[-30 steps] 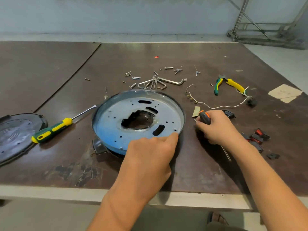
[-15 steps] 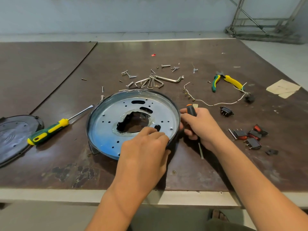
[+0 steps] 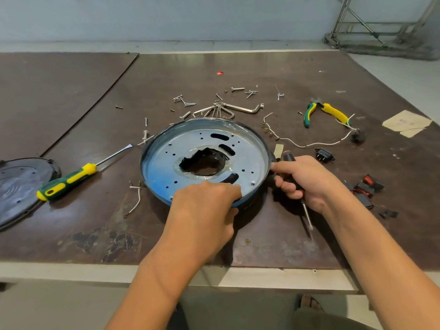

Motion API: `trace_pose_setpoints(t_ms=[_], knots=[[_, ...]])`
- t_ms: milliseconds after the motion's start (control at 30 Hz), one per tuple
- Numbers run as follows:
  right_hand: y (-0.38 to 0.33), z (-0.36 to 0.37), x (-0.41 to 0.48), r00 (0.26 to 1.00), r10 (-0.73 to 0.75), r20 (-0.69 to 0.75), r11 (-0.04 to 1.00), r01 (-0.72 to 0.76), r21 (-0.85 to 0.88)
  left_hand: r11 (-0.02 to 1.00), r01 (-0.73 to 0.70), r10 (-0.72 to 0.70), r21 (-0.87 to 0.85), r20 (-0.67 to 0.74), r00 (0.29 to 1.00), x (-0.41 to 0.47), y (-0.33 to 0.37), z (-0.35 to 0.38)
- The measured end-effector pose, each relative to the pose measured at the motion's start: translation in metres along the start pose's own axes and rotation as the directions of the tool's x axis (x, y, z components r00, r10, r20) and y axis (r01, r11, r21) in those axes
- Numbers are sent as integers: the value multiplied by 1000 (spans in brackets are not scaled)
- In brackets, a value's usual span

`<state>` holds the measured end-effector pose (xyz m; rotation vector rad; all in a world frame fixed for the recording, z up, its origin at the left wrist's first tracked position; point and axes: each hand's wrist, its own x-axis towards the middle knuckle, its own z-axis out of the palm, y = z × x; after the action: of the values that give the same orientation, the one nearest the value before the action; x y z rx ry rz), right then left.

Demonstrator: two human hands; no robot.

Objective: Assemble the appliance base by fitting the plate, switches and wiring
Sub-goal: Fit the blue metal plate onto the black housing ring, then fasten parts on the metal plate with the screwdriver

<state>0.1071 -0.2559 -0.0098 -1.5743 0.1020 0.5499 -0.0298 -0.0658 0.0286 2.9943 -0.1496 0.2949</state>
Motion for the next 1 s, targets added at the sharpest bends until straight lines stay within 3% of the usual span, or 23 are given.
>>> trace_pose_setpoints(t_ms=[200, 467, 667, 733, 833, 1000], knots=[[7, -27, -19, 999, 21, 46, 997, -17, -80, 994, -79, 80, -79, 10, 997, 1, 4, -2], [3, -34, -31, 998, 30, 54, 958, -13, -286, 990, -120, 128, 74, -113, 985, 2, 25, 9], [-15, -41, -46, 996, 32, 80, 891, 8, -453, 992, -119, 124, 41, -129, 984, 4, 24, 10], [-23, -45, -52, 999, -31, 23, 881, 39, -471, 991, -124, 128, 41, -134, 983, 3, 22, 10], [-34, -45, -62, 972, -235, -27, 888, 204, -412, 990, -138, 142, 40, -131, 981, 3, 19, 9], [-40, -27, -73, 893, -450, 1, 867, 437, -241, 988, -153, 156, 36, -131, 979, 3, 16, 9]])
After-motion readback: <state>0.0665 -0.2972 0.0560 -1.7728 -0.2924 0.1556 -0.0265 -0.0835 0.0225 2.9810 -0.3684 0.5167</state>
